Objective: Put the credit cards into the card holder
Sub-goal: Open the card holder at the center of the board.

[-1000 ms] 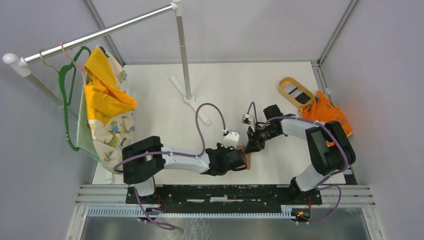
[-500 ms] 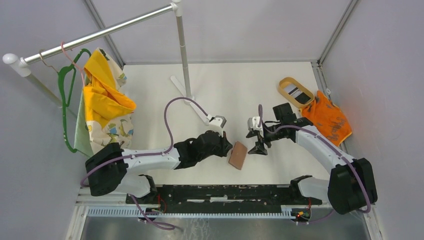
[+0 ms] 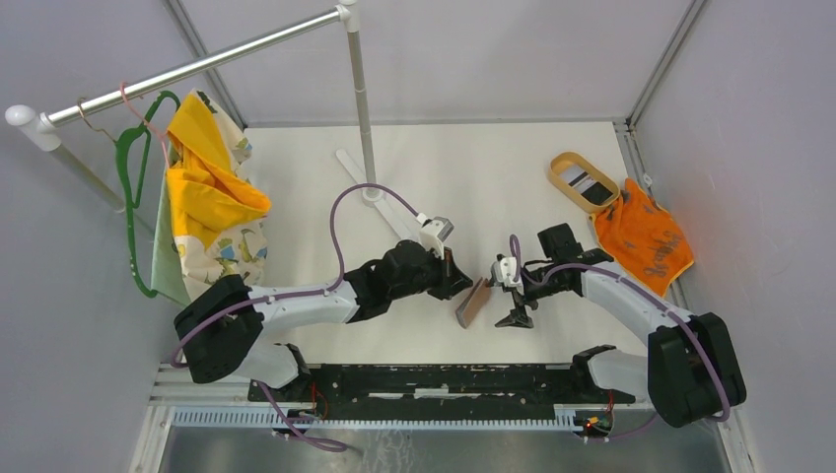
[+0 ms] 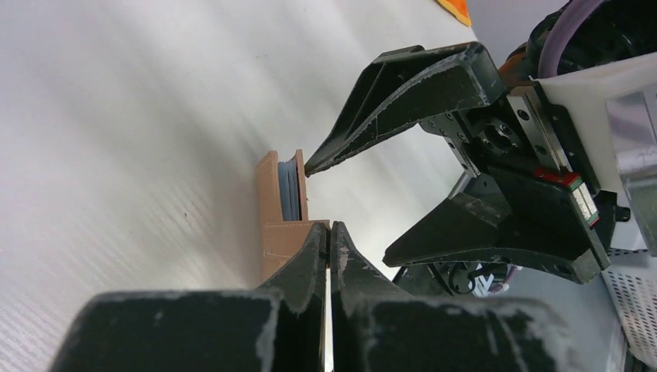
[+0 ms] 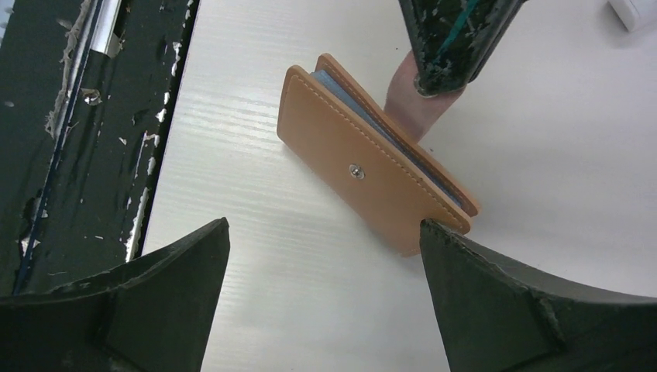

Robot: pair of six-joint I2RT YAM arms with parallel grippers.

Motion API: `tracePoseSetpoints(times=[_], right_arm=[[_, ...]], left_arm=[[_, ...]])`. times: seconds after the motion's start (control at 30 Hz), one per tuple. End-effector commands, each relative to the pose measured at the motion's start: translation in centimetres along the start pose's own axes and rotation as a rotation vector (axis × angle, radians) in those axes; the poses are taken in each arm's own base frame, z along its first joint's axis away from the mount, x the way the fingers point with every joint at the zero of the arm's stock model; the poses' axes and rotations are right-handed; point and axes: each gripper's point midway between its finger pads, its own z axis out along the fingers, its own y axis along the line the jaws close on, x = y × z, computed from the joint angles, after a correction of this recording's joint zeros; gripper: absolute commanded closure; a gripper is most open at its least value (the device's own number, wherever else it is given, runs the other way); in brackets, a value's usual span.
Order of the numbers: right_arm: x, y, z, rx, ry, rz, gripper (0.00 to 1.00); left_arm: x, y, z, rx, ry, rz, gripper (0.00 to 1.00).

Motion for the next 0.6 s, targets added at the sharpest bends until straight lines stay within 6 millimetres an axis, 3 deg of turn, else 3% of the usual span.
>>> tracePoseSetpoints(times=[0.0, 0.2, 0.57], right_arm=[[-1.5, -0.9, -0.4, 0.053, -0.04, -0.157, 0.02], [-2.8, 0.1, -1.2, 0.023, -0.046, -0.264, 0.02], [-0.7, 0.9, -0.5, -0.012, 0.011, -0.246, 0.09]], left_arm=[[-2.6, -2.6, 0.2, 0.109, -0.064, 0.051, 0.98], [-2.7, -2.3, 0.0, 0.104, -0.067, 0.059, 0.98], [-2.4, -0.4, 0.5, 0.039, -0.057, 0.079, 0.98]])
